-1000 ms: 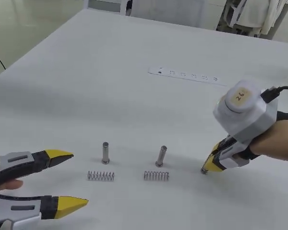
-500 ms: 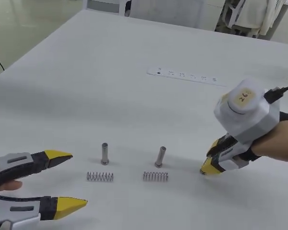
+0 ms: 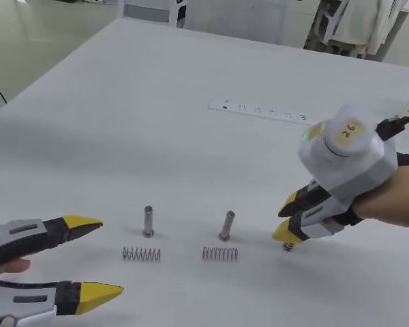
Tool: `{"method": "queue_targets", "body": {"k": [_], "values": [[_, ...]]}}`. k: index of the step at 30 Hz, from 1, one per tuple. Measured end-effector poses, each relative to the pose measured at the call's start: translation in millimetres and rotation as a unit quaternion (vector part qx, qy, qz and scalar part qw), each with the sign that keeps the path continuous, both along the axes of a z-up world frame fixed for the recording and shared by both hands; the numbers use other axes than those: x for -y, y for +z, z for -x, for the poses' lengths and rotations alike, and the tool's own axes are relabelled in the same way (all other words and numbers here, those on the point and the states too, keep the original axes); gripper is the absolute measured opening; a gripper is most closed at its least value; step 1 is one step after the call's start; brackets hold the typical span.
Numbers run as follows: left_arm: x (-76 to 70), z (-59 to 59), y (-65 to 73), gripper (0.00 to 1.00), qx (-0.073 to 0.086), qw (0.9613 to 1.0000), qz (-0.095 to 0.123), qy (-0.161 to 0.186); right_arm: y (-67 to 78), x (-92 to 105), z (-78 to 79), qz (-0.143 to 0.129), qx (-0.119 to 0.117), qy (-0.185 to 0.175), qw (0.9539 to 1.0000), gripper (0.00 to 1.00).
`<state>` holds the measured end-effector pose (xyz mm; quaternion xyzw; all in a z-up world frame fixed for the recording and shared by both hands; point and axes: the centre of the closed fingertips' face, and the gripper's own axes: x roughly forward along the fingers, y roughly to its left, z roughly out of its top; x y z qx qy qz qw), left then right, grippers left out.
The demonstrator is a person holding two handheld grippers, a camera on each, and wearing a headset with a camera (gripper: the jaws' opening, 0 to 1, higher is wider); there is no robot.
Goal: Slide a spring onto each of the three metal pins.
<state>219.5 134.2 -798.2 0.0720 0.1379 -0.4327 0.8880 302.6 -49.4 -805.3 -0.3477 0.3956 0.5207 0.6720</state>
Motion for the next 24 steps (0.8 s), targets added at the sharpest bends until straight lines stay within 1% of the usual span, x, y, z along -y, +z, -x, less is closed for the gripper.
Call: {"method": "queue_targets", "body": {"k": [5,8,14,19,24], "values": [[0.2,1.2,0.6,0.52,0.001,1.0000,0.000,0.000,1.4,-14.3,11.9,-0.005,-0.007,0.025,0.9996,0.20],[0.1,1.6,1.0,0.52,0.001,1.0000,0.000,0.000,-2.6,-21.8,17.7,0.001,-0.011,0.044,0.9990,0.19],[0.4,2.4,2.8,0.52,0.001,1.0000,0.000,-0.002,-11.7,-34.1,27.4,0.010,-0.015,0.068,0.9975,0.18],[0.1,2.8,3.5,0.52,0.002,1.0000,0.000,-0.002,-21.0,-41.0,30.6,0.019,-0.019,0.080,0.9964,0.17],[-0.3,3.3,3.1,0.51,0.002,1.0000,0.001,-0.001,-29.3,-45.8,30.6,0.020,-0.021,0.083,0.9961,0.15]]}}
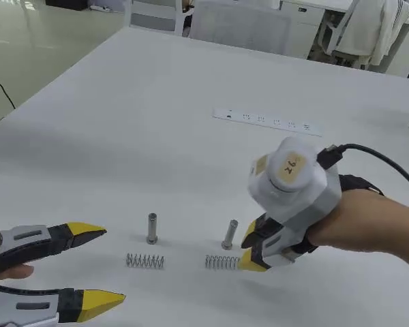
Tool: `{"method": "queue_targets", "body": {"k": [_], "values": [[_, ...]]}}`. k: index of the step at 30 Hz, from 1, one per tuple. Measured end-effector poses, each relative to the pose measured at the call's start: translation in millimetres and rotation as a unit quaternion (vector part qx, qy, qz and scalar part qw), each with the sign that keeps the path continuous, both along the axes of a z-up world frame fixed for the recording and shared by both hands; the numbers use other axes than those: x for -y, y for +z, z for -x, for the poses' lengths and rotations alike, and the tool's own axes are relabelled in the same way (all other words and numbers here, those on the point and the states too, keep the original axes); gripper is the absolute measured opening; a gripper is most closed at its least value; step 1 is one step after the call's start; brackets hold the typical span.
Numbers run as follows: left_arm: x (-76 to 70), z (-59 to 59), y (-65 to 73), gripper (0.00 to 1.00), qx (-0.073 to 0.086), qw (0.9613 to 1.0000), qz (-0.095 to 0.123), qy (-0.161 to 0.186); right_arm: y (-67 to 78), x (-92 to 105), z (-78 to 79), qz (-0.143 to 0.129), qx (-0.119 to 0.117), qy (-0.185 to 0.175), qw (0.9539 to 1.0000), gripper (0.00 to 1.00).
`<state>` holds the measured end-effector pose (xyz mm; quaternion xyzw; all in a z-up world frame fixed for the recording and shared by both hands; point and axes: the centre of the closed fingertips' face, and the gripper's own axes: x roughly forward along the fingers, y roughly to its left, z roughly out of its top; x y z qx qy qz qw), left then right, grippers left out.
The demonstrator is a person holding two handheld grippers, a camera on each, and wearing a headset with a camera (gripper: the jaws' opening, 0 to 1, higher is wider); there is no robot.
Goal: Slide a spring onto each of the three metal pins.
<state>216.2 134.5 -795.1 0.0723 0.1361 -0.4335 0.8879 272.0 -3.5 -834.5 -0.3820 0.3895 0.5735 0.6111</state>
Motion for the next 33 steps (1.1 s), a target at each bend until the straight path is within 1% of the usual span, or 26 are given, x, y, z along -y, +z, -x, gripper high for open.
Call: {"method": "queue_targets", "body": {"k": [1,5,9,18,26,33], "values": [[0.0,0.3,-0.5,0.51,-0.001,1.0000,0.000,0.000,-1.4,-0.6,-0.6,0.000,0.002,0.001,1.0000,0.15],[0.4,0.5,-1.3,0.51,-0.001,1.0000,0.000,0.000,-9.7,-1.1,-0.7,0.006,-0.003,0.003,1.0000,0.14],[0.5,0.5,-1.7,0.51,-0.002,1.0000,0.000,0.001,-15.0,-1.2,-0.7,0.013,-0.001,0.006,0.9999,0.14],[0.0,1.8,-2.6,0.51,-0.002,1.0000,0.000,0.003,-20.5,-2.9,-0.8,0.017,-0.002,0.010,0.9998,0.12],[0.4,3.7,-2.6,0.51,-0.003,1.0000,0.000,0.002,-28.1,-0.9,0.5,0.029,0.000,0.019,0.9994,0.09],[2.0,4.7,-1.2,0.50,-0.001,1.0000,0.001,-0.001,-27.3,-0.2,1.7,0.030,0.002,0.019,0.9994,0.09]]}}
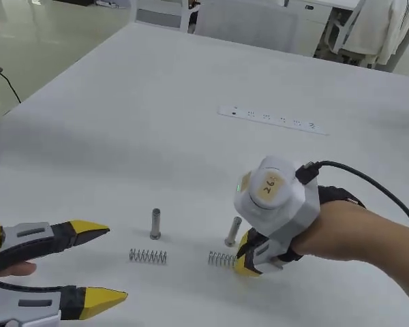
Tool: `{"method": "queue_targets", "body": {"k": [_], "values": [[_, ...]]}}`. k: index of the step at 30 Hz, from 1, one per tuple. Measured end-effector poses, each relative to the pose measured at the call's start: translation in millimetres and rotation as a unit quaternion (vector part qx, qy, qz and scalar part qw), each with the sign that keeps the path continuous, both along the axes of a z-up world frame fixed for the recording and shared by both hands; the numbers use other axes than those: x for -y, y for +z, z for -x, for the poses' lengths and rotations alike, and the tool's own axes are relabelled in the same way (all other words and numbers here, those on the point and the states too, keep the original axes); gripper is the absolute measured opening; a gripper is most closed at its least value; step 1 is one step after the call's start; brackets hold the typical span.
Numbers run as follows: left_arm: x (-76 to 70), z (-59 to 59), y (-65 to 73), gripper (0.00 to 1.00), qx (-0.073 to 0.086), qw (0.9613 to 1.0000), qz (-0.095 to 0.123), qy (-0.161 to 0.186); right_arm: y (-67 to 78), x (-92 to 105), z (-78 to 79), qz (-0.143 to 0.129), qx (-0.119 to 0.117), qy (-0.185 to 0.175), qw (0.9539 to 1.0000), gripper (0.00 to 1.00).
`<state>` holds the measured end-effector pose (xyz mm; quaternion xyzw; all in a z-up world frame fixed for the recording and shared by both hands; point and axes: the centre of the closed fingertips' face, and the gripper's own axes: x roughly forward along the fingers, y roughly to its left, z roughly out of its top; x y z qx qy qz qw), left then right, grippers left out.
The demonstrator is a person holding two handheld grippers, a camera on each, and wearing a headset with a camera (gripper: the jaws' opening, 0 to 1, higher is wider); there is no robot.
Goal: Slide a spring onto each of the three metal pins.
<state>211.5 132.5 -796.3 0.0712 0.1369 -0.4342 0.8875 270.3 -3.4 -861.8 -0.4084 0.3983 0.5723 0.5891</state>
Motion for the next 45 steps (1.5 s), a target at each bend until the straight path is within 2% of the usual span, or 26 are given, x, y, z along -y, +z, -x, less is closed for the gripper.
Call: {"method": "queue_targets", "body": {"k": [10,16,21,26,33,45], "values": [[8.1,5.8,-0.1,0.48,-0.004,0.9998,0.000,-0.018,11.7,4.3,11.1,0.002,-0.009,-0.007,0.9999,0.08],[18.9,9.1,2.0,0.45,-0.005,0.9991,0.000,-0.042,25.4,0.6,25.1,-0.015,-0.022,-0.011,0.9996,0.08],[30.9,11.5,2.1,0.42,-0.006,0.9972,-0.008,-0.074,40.2,-5.3,36.7,-0.026,-0.027,-0.003,0.9993,0.08],[41.5,13.3,2.9,0.38,-0.008,0.9941,-0.018,-0.107,48.0,-9.3,43.2,-0.026,-0.025,0.008,0.9993,0.08],[52.0,12.6,5.8,0.36,-0.007,0.9912,-0.020,-0.131,55.5,-18.0,50.2,-0.033,-0.025,0.020,0.9989,0.08],[67.8,10.8,13.6,0.28,0.005,0.9866,-0.024,-0.161,63.1,-39.1,61.7,-0.032,-0.021,0.055,0.9977,0.08]]}}
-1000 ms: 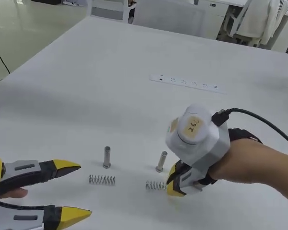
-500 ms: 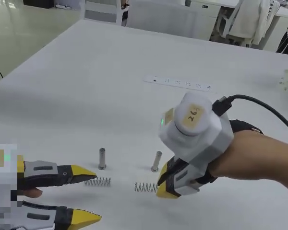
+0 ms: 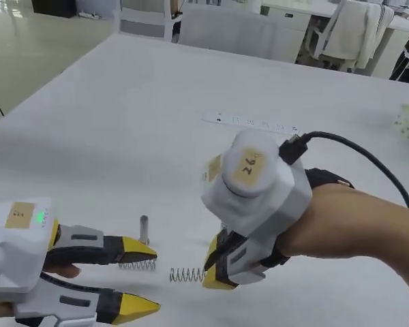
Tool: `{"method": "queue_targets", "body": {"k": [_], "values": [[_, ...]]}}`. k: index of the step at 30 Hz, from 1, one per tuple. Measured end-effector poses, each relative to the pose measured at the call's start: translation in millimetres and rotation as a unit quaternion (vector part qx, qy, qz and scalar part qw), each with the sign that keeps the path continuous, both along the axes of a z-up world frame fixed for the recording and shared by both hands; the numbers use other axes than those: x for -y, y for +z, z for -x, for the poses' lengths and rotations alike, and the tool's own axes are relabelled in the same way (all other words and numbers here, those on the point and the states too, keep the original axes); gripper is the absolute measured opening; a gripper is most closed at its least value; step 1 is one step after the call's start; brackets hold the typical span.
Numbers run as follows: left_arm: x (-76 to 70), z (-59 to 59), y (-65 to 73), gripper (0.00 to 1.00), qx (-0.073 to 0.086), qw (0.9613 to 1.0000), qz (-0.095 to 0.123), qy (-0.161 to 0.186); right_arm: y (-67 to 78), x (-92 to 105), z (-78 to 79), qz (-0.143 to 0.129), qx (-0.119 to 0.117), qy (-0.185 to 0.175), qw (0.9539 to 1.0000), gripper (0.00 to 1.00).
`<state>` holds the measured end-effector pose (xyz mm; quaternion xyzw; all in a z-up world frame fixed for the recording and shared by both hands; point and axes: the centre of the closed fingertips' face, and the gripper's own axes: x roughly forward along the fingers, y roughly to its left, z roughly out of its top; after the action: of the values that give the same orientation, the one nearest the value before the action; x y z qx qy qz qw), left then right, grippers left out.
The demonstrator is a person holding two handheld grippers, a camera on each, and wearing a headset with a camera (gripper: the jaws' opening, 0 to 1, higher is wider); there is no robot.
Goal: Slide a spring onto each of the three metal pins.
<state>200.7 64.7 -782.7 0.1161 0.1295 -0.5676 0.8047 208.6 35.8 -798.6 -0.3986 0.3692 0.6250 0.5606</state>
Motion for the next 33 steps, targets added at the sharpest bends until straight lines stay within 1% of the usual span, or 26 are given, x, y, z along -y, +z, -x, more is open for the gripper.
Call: {"method": "queue_targets", "body": {"k": [6,13,24,28,33], "values": [[3.9,-0.8,2.0,0.25,0.008,0.9999,0.003,-0.007,2.7,-6.0,2.6,-0.001,0.001,0.010,0.9999,0.08],[8.0,0.0,0.7,0.17,0.014,0.9998,0.004,-0.013,4.3,-9.5,7.4,-0.001,0.002,0.021,0.9998,0.08],[12.2,-0.7,1.6,0.04,0.024,0.9995,0.002,-0.019,5.7,-11.8,9.8,-0.004,0.003,0.024,0.9997,0.08],[13.0,0.9,-0.4,0.03,0.026,0.9994,-0.003,-0.022,6.3,-11.8,10.5,-0.005,0.004,0.025,0.9997,0.08],[14.8,3.0,-0.3,0.03,0.025,0.9993,-0.002,-0.026,6.5,-10.3,12.2,-0.005,0.002,0.026,0.9997,0.08]]}}
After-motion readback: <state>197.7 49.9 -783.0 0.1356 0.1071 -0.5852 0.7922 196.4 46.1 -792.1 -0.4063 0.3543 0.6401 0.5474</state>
